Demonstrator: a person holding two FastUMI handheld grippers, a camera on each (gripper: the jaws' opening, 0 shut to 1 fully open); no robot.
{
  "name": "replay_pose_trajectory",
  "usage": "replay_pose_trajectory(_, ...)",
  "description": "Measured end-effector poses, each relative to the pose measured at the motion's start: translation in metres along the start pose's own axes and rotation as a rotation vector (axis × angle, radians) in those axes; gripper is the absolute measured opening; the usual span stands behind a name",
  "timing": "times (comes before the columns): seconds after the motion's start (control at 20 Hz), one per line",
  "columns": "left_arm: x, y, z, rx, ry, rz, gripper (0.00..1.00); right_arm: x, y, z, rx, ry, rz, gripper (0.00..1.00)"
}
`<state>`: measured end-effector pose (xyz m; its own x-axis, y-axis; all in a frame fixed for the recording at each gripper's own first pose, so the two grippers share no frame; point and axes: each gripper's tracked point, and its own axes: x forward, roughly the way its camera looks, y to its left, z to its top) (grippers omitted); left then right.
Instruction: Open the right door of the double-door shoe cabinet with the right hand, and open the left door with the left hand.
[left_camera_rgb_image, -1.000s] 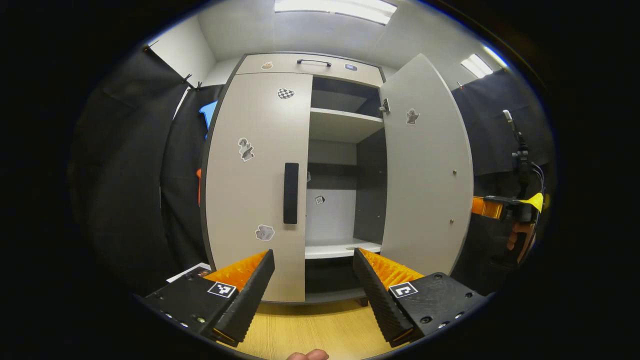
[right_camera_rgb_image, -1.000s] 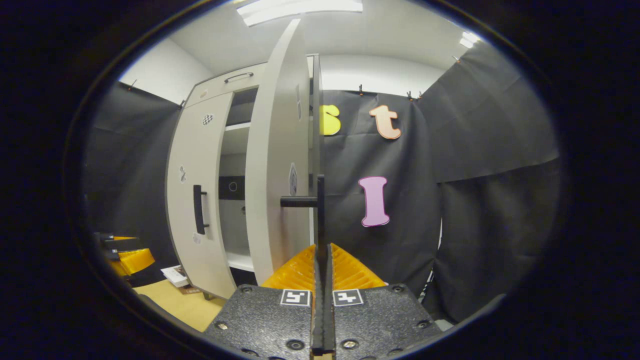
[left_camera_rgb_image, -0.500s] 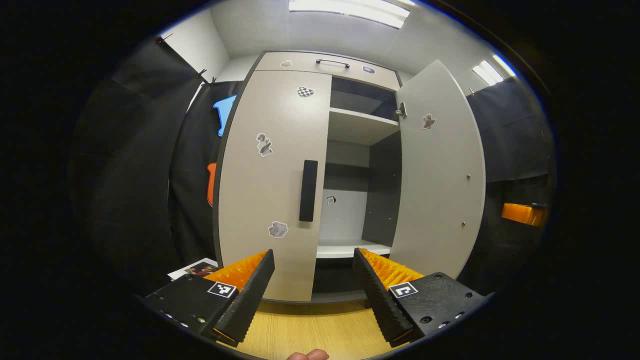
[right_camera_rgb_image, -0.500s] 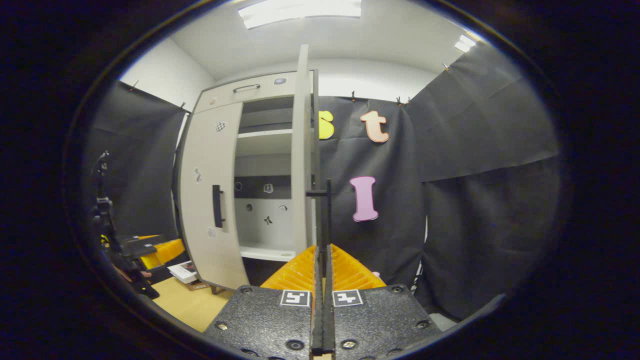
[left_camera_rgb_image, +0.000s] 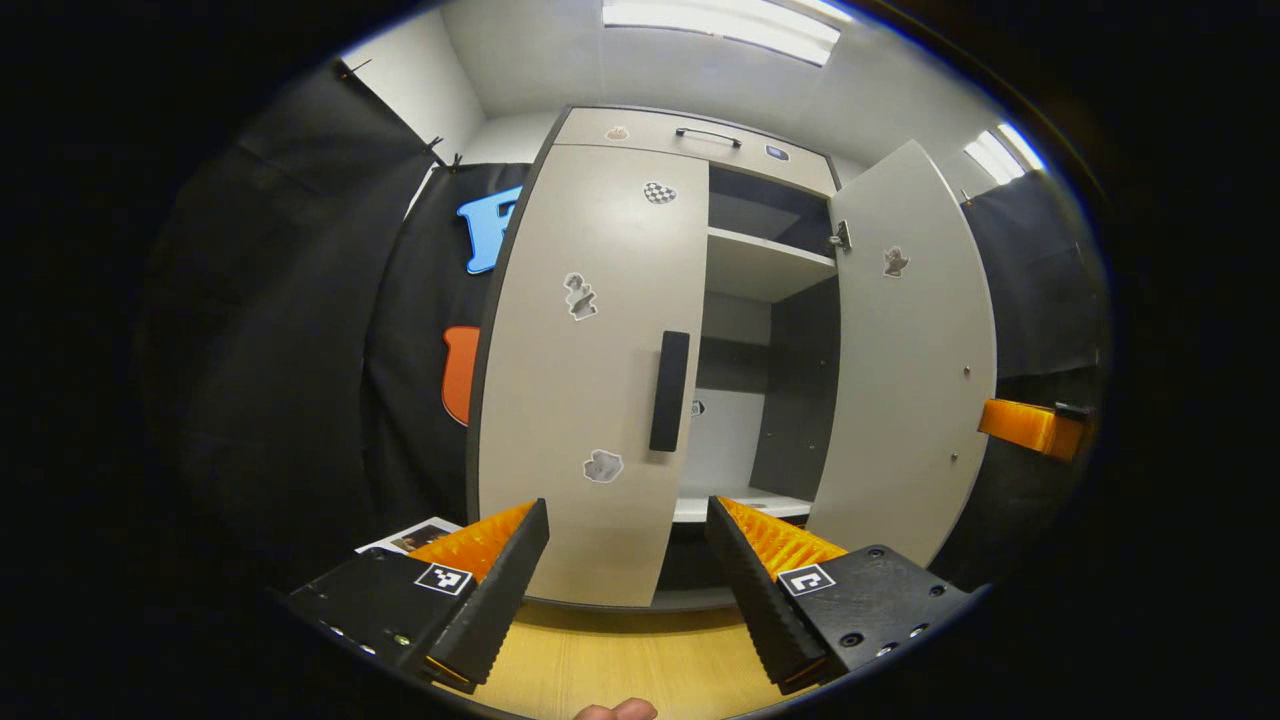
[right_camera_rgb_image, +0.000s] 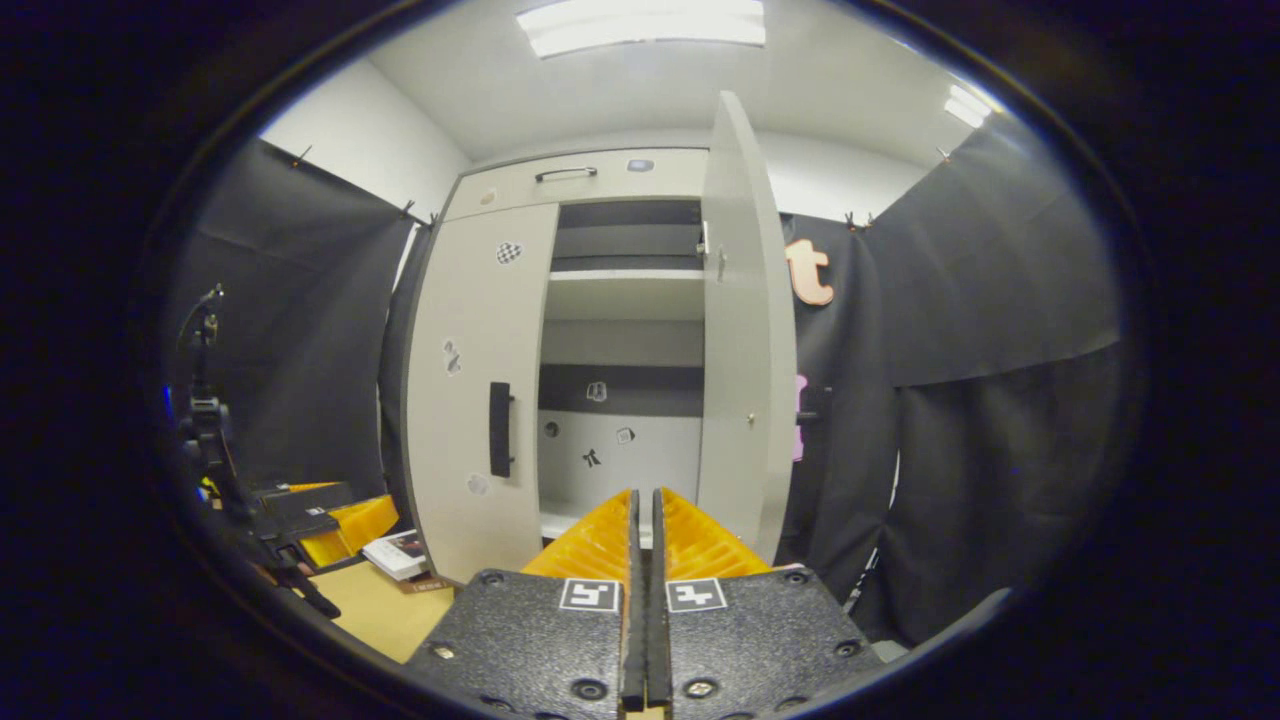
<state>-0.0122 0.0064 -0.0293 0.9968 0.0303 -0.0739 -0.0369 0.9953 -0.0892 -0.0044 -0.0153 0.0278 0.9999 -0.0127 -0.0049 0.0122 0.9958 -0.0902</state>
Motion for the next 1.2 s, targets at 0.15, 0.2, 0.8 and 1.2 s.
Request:
replay_pose_trajectory(0.15,0.003,0.010,0.004,0.014,-0.006,0.013,0.95,0.014,0.000,-0.007,0.044,0.002,-0.032,0.25)
replay_pose_trajectory(0.2,0.005,0.012,0.004,0.020,-0.005,0.016,0.95,0.019,-0.001,-0.011,0.051,0.003,-0.047,0.39)
replay_pose_trajectory(0.8,0.115,-0.045,0.049,0.059,-0.037,-0.115,0.95,0.019,0.000,-0.021,-0.030,-0.012,-0.037,0.94)
replay_pose_trajectory(1.2,0.193,-0.070,0.049,0.107,-0.022,-0.115,0.95,0.011,0.000,-0.030,-0.037,0.011,-0.019,0.93)
